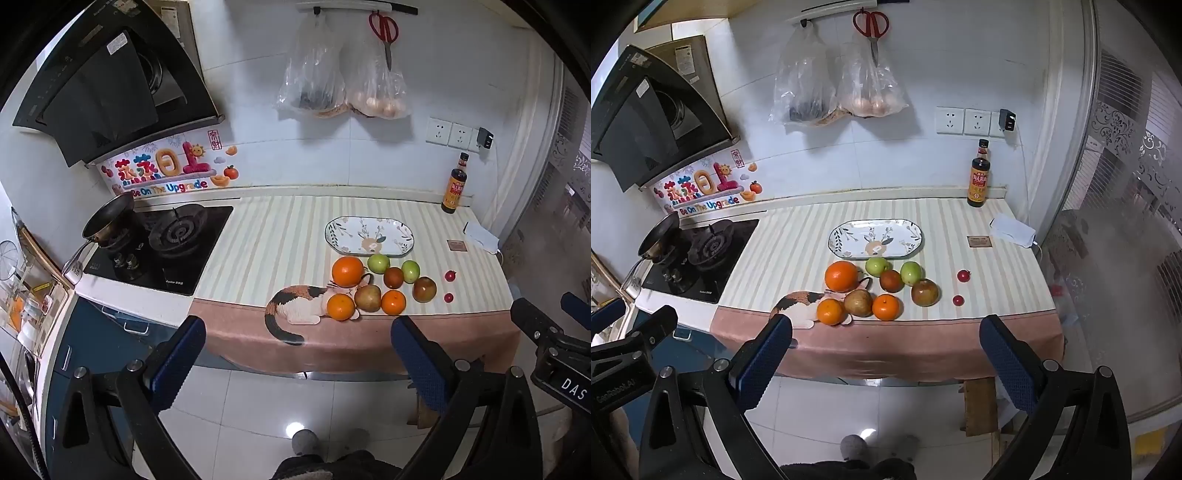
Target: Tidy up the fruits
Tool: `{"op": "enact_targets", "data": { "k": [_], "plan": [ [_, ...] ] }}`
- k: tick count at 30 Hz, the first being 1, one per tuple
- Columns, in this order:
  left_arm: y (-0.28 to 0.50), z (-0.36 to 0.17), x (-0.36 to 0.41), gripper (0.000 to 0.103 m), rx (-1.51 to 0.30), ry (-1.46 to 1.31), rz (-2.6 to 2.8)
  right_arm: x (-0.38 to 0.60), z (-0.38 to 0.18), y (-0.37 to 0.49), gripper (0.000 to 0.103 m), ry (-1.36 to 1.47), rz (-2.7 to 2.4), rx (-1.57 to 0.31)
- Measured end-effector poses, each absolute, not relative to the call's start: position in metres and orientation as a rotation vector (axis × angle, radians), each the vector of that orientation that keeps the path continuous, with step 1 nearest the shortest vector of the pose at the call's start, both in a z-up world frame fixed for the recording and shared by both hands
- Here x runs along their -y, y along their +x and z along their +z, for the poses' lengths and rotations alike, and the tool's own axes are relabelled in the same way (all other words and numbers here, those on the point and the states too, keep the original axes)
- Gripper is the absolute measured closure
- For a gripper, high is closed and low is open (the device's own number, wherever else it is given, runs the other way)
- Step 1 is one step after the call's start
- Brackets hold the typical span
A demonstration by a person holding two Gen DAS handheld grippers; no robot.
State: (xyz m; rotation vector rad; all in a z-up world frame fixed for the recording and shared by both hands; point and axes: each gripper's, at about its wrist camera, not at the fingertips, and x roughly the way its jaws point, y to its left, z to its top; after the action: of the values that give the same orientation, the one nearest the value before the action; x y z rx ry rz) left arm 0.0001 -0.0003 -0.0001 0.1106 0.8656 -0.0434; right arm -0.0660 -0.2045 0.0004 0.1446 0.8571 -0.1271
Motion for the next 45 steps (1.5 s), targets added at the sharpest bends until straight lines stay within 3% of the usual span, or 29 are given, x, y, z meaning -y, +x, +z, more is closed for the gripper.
{"op": "enact_targets", "data": {
  "k": [45],
  "plan": [
    [-0.002,0.015,0.001,0.0,-0.85,0.109,-0.052,0.195,0.005,-0.08,0.0,0.139,-0.12,-0.851]
  ]
}}
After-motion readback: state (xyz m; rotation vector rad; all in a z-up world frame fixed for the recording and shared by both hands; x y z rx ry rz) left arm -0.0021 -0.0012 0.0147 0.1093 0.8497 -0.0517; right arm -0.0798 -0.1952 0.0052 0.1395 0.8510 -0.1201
